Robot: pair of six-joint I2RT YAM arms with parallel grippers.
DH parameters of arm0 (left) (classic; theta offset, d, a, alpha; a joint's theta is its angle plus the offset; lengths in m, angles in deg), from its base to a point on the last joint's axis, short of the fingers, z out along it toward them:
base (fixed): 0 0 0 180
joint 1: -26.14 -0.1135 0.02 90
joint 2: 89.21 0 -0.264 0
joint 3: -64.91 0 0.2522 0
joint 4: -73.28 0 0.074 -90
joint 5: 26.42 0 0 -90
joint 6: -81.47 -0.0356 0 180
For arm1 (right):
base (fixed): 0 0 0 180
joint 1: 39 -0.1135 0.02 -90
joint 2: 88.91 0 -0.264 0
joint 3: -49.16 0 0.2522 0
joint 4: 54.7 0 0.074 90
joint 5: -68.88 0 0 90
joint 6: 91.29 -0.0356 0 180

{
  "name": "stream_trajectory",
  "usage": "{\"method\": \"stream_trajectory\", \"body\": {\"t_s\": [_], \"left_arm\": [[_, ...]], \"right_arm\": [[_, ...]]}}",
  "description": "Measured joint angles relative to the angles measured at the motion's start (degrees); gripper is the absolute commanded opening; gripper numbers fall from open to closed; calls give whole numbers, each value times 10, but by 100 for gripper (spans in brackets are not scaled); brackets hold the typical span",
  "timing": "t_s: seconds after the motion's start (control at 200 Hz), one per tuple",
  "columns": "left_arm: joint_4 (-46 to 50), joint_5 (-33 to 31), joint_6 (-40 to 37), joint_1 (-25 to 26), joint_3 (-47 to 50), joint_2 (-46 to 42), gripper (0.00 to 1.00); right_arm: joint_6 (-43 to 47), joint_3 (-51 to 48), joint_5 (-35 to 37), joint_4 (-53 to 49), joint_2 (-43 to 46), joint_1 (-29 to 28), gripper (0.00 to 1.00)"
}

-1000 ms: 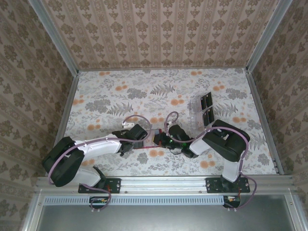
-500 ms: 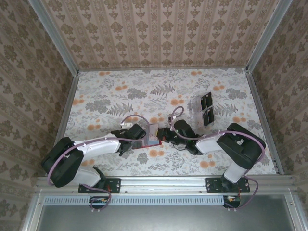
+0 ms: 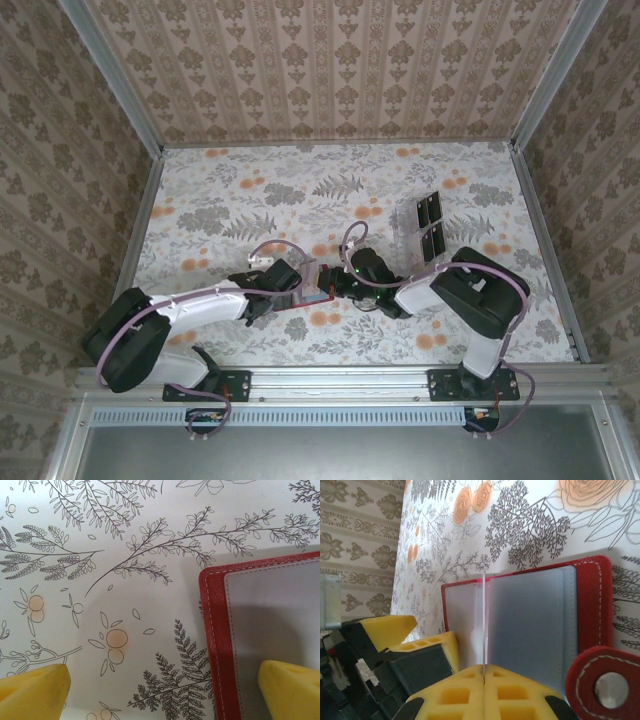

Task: Put the credit cards into the card holder
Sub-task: Insert the credit card into the card slot.

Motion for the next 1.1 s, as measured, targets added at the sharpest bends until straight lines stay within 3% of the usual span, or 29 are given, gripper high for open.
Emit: {"method": "stream_trajectory", "body": {"t_s": [1.1], "left_arm": [[0,0,0,0,0,0,100]], "right_arm": [[-1,7,-15,45,-43,-2,0]]}}
